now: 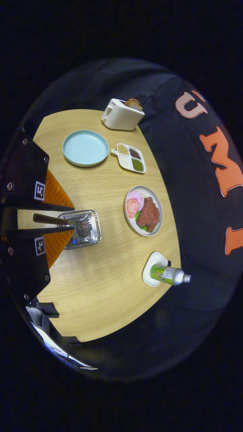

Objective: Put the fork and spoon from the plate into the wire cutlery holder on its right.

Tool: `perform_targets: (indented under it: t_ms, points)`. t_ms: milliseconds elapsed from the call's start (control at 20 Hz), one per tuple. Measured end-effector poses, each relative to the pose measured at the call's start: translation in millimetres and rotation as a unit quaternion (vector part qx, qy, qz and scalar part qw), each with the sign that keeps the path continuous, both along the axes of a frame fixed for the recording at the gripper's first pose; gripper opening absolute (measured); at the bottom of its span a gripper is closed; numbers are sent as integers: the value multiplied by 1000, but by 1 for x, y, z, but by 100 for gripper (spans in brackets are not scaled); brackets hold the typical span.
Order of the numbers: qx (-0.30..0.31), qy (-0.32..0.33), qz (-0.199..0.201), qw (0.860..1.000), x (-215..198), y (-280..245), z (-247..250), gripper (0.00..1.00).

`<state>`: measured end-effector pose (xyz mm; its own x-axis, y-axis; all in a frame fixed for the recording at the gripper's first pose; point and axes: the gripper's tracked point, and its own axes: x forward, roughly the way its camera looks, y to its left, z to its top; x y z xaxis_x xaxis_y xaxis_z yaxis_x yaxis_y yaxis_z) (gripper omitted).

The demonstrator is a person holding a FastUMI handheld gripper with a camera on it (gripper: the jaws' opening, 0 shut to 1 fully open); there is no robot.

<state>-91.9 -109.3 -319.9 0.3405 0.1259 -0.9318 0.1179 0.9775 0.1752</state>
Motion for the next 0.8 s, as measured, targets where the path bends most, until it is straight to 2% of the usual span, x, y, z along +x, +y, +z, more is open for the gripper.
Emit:
perform_targets:
  t_ms: [150, 200, 250, 300, 500, 600, 800]
  points:
    - [1, -85, -14, 996, 30, -5, 32, 40]
    - [-6, -112, -20, 994, 39, -11, 44, 50]
    - [-15, -140, -24, 990, 48, -17, 57, 53]
    - [-25, -171, -28, 985, 58, -22, 72, 61]
    - [-45, -288, -45, 956, 90, -28, 136, 80]
    - [-66, -330, -57, 940, 98, -36, 162, 86]
    - [-95, -404, -52, 908, 111, -34, 214, 86]
